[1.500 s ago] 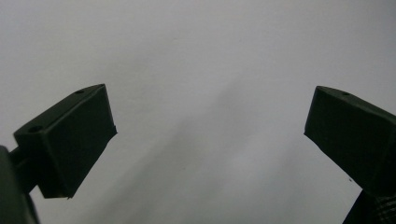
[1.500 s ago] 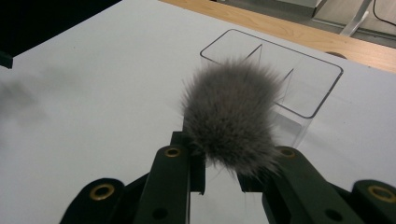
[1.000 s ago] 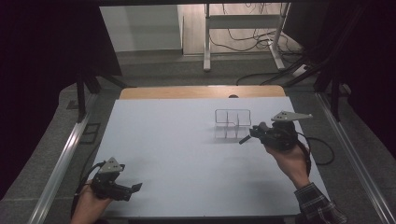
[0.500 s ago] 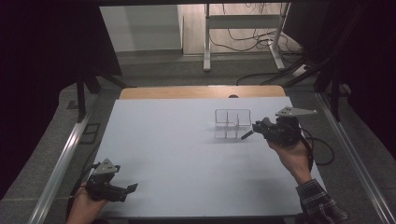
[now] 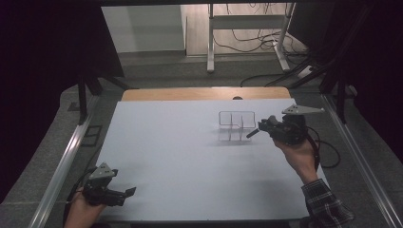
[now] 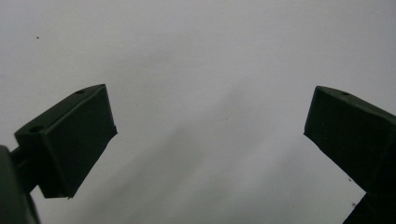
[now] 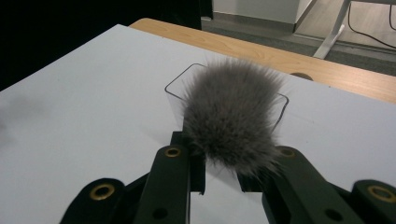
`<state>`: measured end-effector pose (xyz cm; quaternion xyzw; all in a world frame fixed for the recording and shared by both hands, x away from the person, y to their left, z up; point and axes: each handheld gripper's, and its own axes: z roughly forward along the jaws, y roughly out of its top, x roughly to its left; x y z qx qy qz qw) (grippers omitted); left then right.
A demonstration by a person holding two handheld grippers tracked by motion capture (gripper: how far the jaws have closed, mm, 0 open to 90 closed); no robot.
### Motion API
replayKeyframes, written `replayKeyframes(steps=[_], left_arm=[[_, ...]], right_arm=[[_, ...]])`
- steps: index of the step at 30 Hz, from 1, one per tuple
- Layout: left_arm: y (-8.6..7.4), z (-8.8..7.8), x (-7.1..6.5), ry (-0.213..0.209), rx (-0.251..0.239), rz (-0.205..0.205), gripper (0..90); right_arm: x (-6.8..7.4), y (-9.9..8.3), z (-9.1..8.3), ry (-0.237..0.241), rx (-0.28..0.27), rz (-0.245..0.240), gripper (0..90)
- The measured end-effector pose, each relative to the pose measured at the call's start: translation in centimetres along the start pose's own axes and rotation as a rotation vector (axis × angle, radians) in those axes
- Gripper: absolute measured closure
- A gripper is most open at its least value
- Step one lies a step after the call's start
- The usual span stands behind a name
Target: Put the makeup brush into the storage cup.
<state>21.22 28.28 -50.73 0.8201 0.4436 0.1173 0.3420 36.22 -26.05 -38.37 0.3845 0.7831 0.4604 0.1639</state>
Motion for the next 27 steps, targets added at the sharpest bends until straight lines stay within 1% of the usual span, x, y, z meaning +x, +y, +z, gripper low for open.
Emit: replayKeyframes(steps=[8, 16, 20, 27], left_arm=[[-0.4, -0.3, 0.3, 0.005, -0.006, -0.009, 2.0], [-0.7, -0.6, 0.6, 0.009, -0.013, -0.017, 2.0], [-0.8, -0.6, 0.6, 0.007, -0.014, -0.016, 2.0], [-0.7, -0.4, 0.4, 0.006, -0.007, -0.002, 1.9]], right_arm=[[-0.5, 0.5, 0.0, -0.01, -0.011, 0.002, 76.4], [-1.0, 1.3, 0.2, -0.033, -0.021, 0.004, 76.5], [-1.3, 1.7, 0.6, -0.043, -0.032, 0.005, 76.4], [-1.8, 2.2, 1.3, -0.057, -0.039, 0.007, 76.5]])
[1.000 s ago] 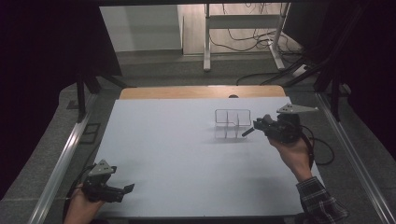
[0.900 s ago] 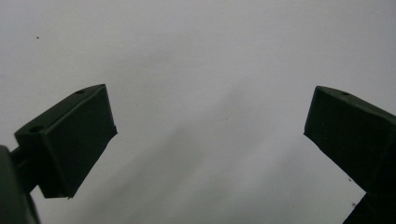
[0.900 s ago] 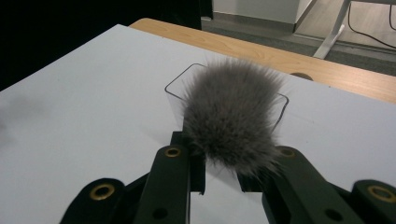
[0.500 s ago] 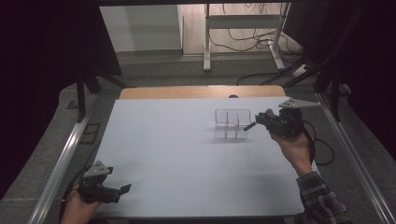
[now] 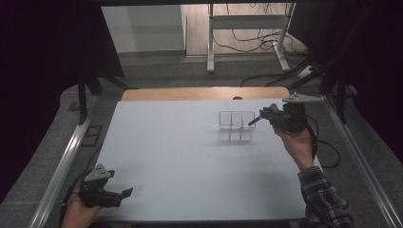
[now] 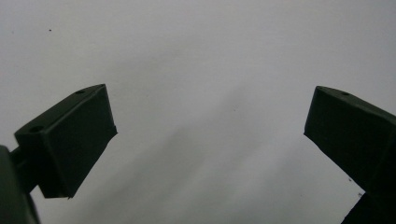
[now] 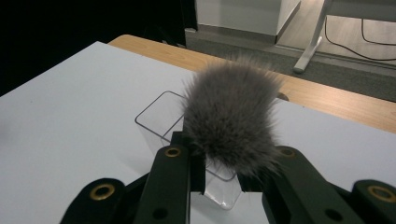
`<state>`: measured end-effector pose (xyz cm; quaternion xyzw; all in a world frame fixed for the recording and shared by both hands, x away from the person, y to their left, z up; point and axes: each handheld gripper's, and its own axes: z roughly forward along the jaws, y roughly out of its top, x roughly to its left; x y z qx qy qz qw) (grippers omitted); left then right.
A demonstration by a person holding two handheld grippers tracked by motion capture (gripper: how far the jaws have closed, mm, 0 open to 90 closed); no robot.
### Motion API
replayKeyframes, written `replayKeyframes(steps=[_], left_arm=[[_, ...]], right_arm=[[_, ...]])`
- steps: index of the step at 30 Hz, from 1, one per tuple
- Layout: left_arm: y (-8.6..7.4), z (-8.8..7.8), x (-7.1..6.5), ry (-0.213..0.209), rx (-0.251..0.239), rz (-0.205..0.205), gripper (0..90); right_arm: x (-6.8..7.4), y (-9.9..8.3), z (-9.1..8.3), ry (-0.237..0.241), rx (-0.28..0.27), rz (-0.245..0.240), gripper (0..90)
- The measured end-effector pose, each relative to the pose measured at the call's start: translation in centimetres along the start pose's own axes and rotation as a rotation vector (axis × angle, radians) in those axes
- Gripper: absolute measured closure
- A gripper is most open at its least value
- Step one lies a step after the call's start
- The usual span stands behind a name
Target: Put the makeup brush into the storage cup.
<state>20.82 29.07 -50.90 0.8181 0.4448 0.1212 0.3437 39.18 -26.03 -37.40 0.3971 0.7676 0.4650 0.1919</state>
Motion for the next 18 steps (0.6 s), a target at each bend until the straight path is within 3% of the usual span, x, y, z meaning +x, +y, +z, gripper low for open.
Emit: replayKeyframes(steps=[18], left_arm=[[0.1, 0.1, -0.1, 0.0, 0.005, 0.013, 1.9]], right_arm=[[-0.5, 0.1, 2.2, -0.035, 0.015, -0.012, 76.4]])
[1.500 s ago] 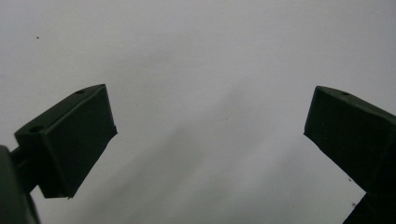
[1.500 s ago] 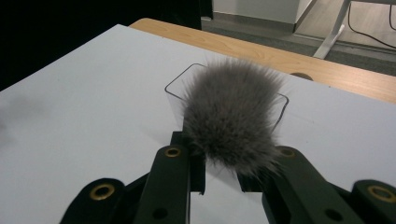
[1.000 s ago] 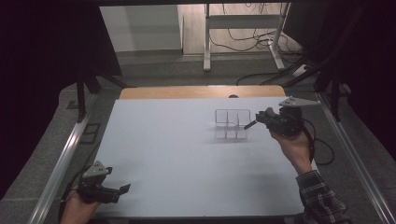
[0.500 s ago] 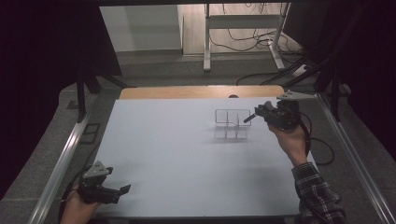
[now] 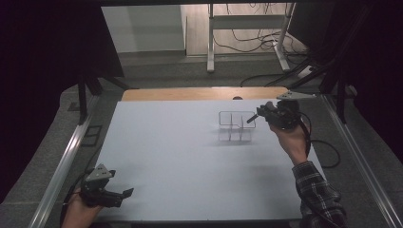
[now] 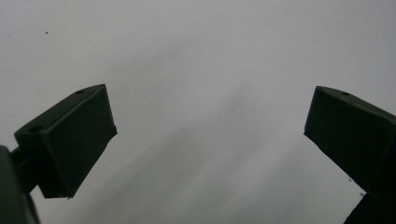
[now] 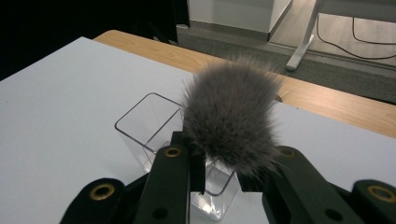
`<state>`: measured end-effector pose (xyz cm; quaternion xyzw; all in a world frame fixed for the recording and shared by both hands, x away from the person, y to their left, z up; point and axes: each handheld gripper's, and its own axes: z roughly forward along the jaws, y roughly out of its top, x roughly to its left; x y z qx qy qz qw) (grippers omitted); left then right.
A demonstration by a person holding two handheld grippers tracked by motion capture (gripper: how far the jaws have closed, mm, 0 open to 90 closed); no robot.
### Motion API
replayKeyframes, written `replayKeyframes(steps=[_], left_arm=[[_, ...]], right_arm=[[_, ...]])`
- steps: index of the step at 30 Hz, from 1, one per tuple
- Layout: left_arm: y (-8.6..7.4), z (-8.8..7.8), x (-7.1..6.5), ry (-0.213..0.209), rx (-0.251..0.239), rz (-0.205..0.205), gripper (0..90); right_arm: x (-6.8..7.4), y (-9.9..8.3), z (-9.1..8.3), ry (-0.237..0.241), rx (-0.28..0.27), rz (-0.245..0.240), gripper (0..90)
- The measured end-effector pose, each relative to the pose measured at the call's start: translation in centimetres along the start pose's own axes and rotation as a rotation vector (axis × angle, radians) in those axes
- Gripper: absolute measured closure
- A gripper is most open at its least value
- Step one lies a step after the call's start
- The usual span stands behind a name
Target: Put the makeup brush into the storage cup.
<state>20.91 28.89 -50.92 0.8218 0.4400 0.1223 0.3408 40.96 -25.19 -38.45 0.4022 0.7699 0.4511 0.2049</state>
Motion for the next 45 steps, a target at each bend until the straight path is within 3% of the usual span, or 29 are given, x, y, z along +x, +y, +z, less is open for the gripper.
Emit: replayKeyframes(steps=[11, 24, 45], left_arm=[[0.0, 0.0, 0.0, -0.002, 0.0, 0.001, 1.8], [0.1, -0.2, 0.0, -0.013, -0.04, -0.006, 0.7], [0.3, -0.3, -0.1, -0.018, -0.076, 0.015, 0.0]], right_arm=[[-0.2, -0.8, 1.2, -0.01, 0.017, 0.0, 76.4], [-0.1, -1.8, 2.7, -0.013, 0.042, -0.007, 76.3], [0.0, -2.9, 4.5, -0.017, 0.083, -0.017, 76.1]])
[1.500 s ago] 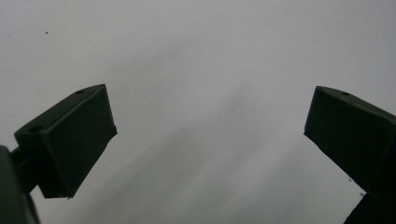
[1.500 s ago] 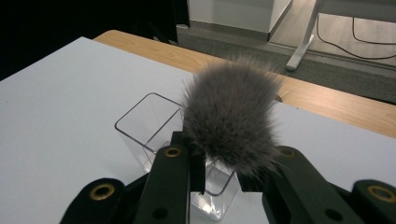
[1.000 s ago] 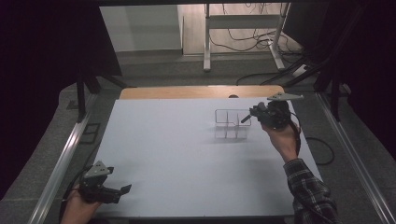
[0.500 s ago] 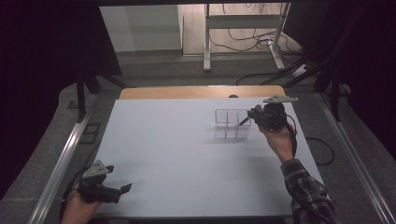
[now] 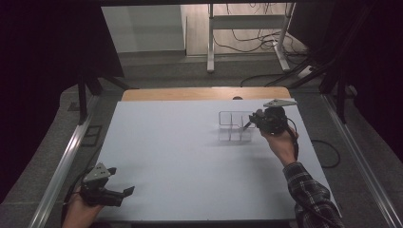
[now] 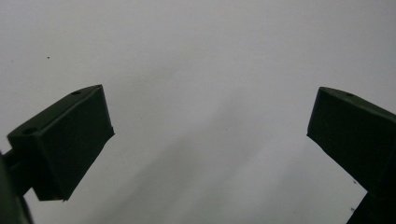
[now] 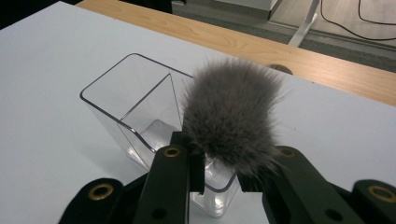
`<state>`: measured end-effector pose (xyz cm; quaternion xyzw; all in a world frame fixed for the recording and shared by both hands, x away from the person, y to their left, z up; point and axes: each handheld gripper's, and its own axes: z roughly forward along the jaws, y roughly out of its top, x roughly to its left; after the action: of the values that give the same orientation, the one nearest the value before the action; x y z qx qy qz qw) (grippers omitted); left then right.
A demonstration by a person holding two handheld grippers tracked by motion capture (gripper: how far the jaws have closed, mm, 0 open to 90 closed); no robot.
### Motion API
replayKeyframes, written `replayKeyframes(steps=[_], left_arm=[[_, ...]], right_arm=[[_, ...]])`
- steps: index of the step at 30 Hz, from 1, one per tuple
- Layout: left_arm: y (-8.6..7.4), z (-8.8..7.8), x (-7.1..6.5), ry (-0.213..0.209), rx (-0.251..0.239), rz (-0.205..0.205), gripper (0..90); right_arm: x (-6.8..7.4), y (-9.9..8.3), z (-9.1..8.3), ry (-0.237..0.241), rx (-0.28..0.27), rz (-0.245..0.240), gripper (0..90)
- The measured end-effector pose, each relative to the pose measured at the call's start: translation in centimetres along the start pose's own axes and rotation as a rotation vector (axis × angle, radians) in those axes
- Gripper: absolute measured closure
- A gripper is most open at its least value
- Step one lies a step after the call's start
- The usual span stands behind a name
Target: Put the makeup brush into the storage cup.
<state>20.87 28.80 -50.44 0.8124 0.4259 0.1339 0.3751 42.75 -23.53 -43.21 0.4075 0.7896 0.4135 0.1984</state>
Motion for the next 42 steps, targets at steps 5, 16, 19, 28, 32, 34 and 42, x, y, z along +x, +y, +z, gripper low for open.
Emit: replayKeyframes(steps=[5, 16, 19, 28, 32, 34, 42], left_arm=[[0.1, -0.2, 0.0, -0.01, -0.028, -0.003, 0.0], [0.1, -0.4, 0.0, -0.014, -0.048, 0.001, 0.0], [0.2, -0.4, 0.0, -0.014, -0.055, 0.002, 0.0], [0.2, -0.7, 0.0, -0.009, -0.075, -0.002, 0.0], [0.2, -0.8, 0.1, -0.01, -0.084, -0.006, 0.0], [0.2, -0.8, 0.0, -0.009, -0.081, -0.004, 0.0], [0.2, -0.7, 0.0, -0.005, -0.075, 0.0, 0.0]], right_arm=[[0.1, -0.1, 0.4, 0.001, 0.01, -0.002, 76.0], [0.2, 0.2, 0.2, 0.004, 0.011, 0.015, 37.7], [0.2, 0.1, 0.2, -0.011, 0.016, -0.004, 24.7], [0.3, -0.2, 0.3, -0.024, 0.048, -0.016, 8.2], [0.2, -0.3, 0.0, -0.005, 0.042, -0.001, 5.1], [0.2, -0.3, -0.2, -0.004, 0.05, -0.004, 4.0], [0.2, -0.5, -0.8, 0.016, 0.04, -0.006, 2.3]])
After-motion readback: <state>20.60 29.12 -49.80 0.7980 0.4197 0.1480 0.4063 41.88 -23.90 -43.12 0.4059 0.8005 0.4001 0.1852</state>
